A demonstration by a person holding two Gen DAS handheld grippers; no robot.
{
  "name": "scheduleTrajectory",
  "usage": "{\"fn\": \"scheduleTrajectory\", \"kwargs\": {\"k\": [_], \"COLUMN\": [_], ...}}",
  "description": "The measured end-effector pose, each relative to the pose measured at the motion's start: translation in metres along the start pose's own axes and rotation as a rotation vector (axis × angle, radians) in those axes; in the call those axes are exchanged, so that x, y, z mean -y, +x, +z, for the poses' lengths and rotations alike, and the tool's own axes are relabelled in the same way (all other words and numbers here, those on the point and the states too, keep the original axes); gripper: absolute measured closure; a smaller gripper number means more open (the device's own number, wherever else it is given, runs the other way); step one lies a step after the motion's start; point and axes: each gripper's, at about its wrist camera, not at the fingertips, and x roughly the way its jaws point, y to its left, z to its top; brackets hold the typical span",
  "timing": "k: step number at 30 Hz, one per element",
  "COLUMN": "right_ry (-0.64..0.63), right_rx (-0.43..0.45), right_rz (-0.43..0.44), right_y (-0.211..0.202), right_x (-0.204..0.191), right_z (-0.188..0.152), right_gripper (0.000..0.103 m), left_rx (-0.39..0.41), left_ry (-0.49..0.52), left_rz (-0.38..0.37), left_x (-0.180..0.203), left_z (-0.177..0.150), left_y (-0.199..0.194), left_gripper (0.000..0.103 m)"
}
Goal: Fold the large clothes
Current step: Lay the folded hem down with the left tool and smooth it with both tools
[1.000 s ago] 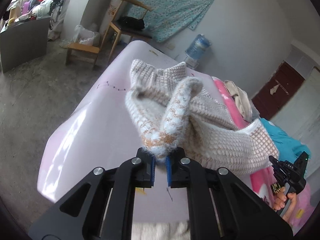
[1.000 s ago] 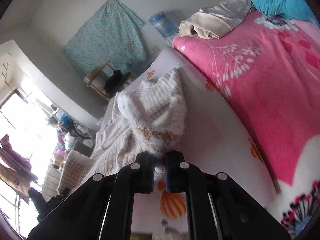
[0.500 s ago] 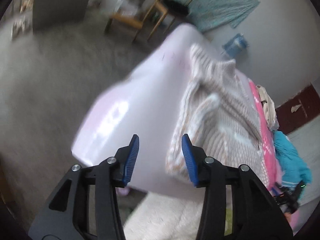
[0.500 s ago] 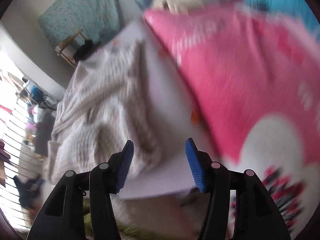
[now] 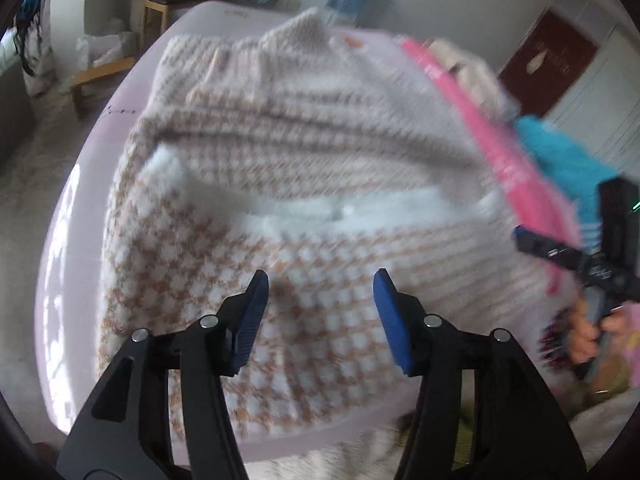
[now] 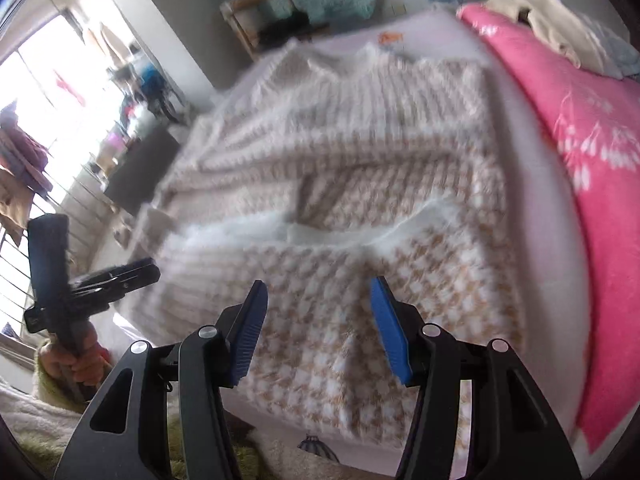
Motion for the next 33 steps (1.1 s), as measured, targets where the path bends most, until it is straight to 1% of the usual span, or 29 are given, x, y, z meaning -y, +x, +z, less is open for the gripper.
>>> {"fn": "scheduleTrajectory", "kwargs": {"k": [2, 3, 4, 5, 6, 7, 8, 9, 10, 11, 12, 13, 15, 17, 20, 21, 22, 24, 25, 26, 27, 28, 29, 30, 31, 32, 33], "right_ry": [-0.001, 0.009, 0.017, 0.017, 0.012, 0.004, -0.018, -0.030, -0.034, -0.034, -0.040, -0.043, -0.051, -0.058, -0.051, -0.041, -0.032, -0.019, -0.017, -0.013, -0.011, -0.016, -0.019, -0.020, -0.018, -0.019, -0.022], "right_rx": [-0.040, -0.060, -0.064, -0.070, -0.072, -0.065, -0.053, -0.042, -0.023, -0.003, 0.035, 0.054, 0.093, 0.093, 0.054, 0.027, 0.013, 0.017, 0.011, 0.007, 0.005, 0.015, 0.037, 0.056, 0.082, 0.098, 0.114], "right_rz": [-0.041, -0.036, -0.030, -0.022, -0.009, -0.014, -0.035, -0.043, -0.049, -0.052, -0.057, -0.059, -0.057, -0.070, -0.094, -0.088, -0.082, -0.068, -0.064, -0.056, -0.046, -0.051, -0.065, -0.078, -0.101, -0.122, -0.160], "right_y": [0.015, 0.021, 0.023, 0.025, 0.025, 0.025, 0.022, 0.020, 0.019, 0.015, 0.006, 0.001, -0.006, 0.000, 0.027, 0.038, 0.044, 0.045, 0.043, 0.040, 0.033, 0.026, 0.017, 0.009, -0.001, -0.006, -0.012], "right_x": [0.001, 0.003, 0.004, 0.003, 0.003, 0.001, -0.003, -0.007, -0.009, -0.011, -0.014, -0.015, -0.017, -0.015, -0.004, 0.001, 0.003, 0.006, 0.006, 0.007, 0.008, 0.009, 0.011, 0.014, 0.018, 0.021, 0.027], "right_z": [-0.004, -0.006, -0.008, -0.009, -0.010, -0.010, -0.011, -0.010, -0.007, -0.003, 0.002, 0.006, 0.015, 0.019, 0.017, 0.015, 0.014, 0.013, 0.014, 0.016, 0.017, 0.018, 0.020, 0.020, 0.022, 0.023, 0.024], "right_gripper": [0.050, 0.052, 0.064, 0.071, 0.082, 0.088, 0.096, 0.097, 0.097, 0.097, 0.098, 0.098, 0.098, 0.098, 0.098, 0.098, 0.098, 0.097, 0.097, 0.093, 0.088, 0.082, 0.078, 0.067, 0.062, 0.062, 0.061], "left_rx": [-0.007, -0.003, 0.002, 0.011, 0.022, 0.030, 0.038, 0.052, 0.067, 0.090, 0.130, 0.162, 0.183, 0.167, 0.110, 0.106, 0.124, 0.125, 0.122, 0.122, 0.129, 0.138, 0.152, 0.175, 0.197, 0.211, 0.233], "left_ry": [0.030, 0.036, 0.046, 0.064, 0.091, 0.109, 0.112, 0.118, 0.134, 0.157, 0.177, 0.181, 0.165, 0.159, 0.153, 0.160, 0.174, 0.199, 0.197, 0.190, 0.177, 0.168, 0.158, 0.144, 0.135, 0.129, 0.115], "left_rz": [0.045, 0.062, 0.080, 0.108, 0.149, 0.161, 0.155, 0.149, 0.156, 0.173, 0.194, 0.200, 0.188, 0.195, 0.205, 0.211, 0.215, 0.225, 0.215, 0.199, 0.184, 0.177, 0.171, 0.169, 0.176, 0.186, 0.218], "left_x": [0.005, 0.006, 0.008, 0.011, 0.014, 0.016, 0.017, 0.019, 0.021, 0.026, 0.029, 0.029, 0.025, 0.022, 0.017, 0.017, 0.018, 0.020, 0.020, 0.018, 0.014, 0.011, 0.008, 0.003, -0.001, -0.005, -0.011], "left_z": [-0.005, -0.007, -0.009, -0.010, -0.011, -0.012, -0.012, -0.013, -0.012, -0.009, -0.003, 0.002, 0.014, 0.022, 0.019, 0.017, 0.015, 0.016, 0.018, 0.019, 0.021, 0.023, 0.025, 0.028, 0.031, 0.033, 0.035], "left_y": [0.008, 0.008, 0.009, 0.010, 0.009, 0.009, 0.007, 0.004, 0.001, -0.002, -0.009, -0.016, -0.021, -0.008, 0.019, 0.025, 0.025, 0.024, 0.022, 0.018, 0.012, 0.007, 0.001, -0.008, -0.015, -0.020, -0.027], "left_gripper": [0.051, 0.053, 0.058, 0.072, 0.079, 0.086, 0.094, 0.098, 0.100, 0.100, 0.100, 0.100, 0.100, 0.100, 0.100, 0.099, 0.099, 0.095, 0.094, 0.090, 0.087, 0.084, 0.080, 0.078, 0.077, 0.075, 0.069]}}
